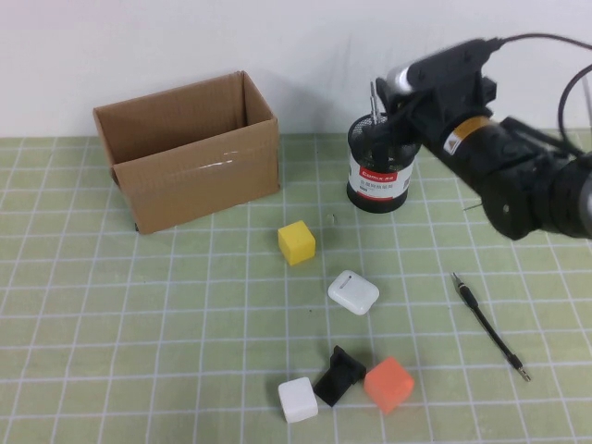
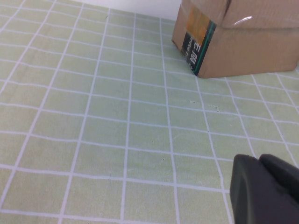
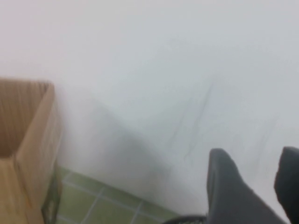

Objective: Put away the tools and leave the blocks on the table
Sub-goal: Place the picked object into the round holder

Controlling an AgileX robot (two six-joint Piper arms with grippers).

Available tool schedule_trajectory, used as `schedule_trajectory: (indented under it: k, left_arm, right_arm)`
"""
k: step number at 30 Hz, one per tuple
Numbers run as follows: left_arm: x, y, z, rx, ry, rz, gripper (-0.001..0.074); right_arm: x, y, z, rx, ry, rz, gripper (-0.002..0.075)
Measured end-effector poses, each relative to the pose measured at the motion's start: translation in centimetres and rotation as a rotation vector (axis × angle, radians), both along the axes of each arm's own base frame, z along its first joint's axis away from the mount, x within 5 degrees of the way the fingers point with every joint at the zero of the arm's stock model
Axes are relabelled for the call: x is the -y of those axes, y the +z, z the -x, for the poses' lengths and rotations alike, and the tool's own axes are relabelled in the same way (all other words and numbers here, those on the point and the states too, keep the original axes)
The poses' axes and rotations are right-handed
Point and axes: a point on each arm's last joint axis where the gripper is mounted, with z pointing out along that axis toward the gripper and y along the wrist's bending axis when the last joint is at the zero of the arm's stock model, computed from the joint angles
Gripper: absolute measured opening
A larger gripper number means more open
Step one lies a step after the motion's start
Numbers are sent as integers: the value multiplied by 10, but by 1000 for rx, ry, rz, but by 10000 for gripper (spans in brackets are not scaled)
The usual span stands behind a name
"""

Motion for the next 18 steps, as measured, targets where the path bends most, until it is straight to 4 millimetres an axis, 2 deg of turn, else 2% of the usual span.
schedule_trajectory:
  k: [5, 10, 11, 12, 13, 17, 18]
  left_arm:
    - [0, 0, 0, 0, 0, 0, -4]
    - [0, 0, 0, 0, 0, 0, -4]
    - [0, 0, 0, 0, 0, 0, -4]
    - [0, 0, 0, 0, 0, 0, -4]
    - [0, 0, 0, 0, 0, 0, -4]
    - [0, 0, 0, 0, 0, 0, -4]
    - [0, 0, 0, 0, 0, 0, -4]
  right_arm:
    - [7, 35, 14, -47, -10, 16, 194]
    - [16, 57, 33, -174, -21, 58, 194]
    - [24, 88, 48, -148, -30, 28, 194]
    - [25, 86, 49, -188, -34, 32, 194]
    - [20, 59, 42, -293, -35, 70, 194]
    - [24, 50, 49, -430, -45, 126, 194]
    - [32, 82, 63, -365, -48, 102, 194]
